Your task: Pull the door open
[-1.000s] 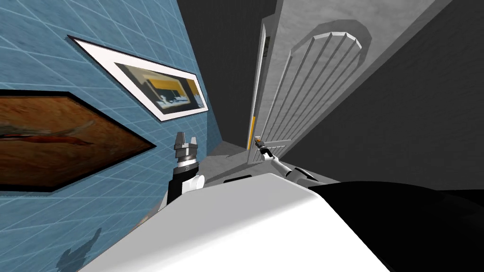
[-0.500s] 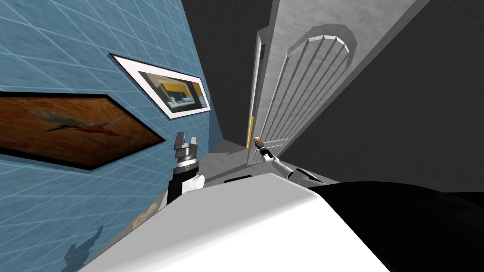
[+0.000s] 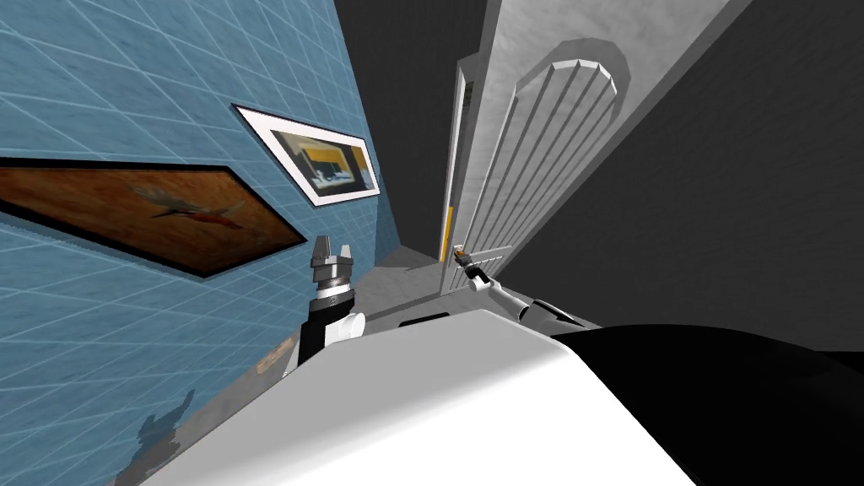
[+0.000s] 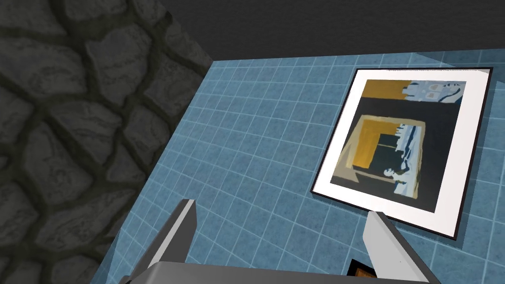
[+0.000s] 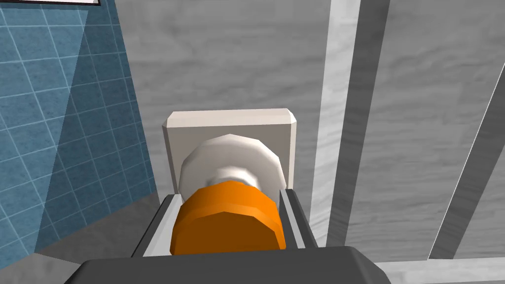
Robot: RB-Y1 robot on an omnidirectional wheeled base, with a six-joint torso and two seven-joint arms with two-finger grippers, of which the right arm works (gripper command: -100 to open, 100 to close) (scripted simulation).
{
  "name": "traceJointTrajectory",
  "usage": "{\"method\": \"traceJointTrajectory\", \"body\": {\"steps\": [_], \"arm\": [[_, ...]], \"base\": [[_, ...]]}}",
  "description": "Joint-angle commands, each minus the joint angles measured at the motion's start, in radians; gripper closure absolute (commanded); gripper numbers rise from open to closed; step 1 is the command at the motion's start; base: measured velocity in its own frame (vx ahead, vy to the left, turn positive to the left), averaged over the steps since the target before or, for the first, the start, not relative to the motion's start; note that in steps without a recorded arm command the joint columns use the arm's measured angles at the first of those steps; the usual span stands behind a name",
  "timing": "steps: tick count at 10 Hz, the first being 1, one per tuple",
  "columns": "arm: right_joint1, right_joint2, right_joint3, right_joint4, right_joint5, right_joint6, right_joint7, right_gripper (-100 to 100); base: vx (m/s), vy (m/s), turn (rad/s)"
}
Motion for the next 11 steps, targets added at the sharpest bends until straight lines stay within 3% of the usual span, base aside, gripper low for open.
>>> {"method": "traceJointTrajectory", "body": {"steps": [1,4,5,6,11], "arm": [[0.005,-0.021,0.029,-0.012,0.005,-0.018,-0.026,100],[0.013,-0.057,0.071,-0.032,0.012,-0.039,-0.064,100],[0.014,-0.05,0.064,-0.027,0.011,-0.032,-0.056,100],[0.02,-0.07,0.089,-0.035,0.017,-0.049,-0.078,100],[0.029,-0.122,0.142,-0.056,0.029,-0.093,-0.129,100]], "base": [[-0.197,-0.154,0.119],[-0.194,-0.111,0.09],[-0.09,-0.052,0.029],[-0.141,-0.09,0.089],[-0.161,-0.102,0.093]]}}
